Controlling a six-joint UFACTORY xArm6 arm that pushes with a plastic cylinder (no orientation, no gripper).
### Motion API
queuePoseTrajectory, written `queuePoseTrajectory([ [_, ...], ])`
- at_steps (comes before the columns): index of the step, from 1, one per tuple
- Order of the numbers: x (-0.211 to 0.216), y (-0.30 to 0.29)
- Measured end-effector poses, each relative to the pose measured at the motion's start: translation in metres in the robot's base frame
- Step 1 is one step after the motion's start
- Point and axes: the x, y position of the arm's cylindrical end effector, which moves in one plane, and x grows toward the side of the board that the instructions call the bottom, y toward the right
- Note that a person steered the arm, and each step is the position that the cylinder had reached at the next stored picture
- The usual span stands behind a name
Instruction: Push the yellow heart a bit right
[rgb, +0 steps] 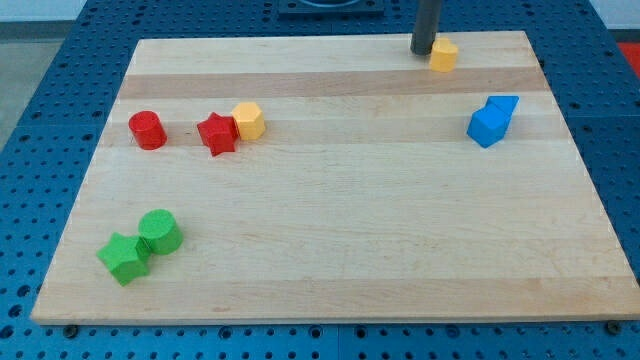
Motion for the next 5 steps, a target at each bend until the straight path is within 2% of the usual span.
queuePoseTrajectory([
  [2,0.025,-0.011],
  [5,0.026,0.03],
])
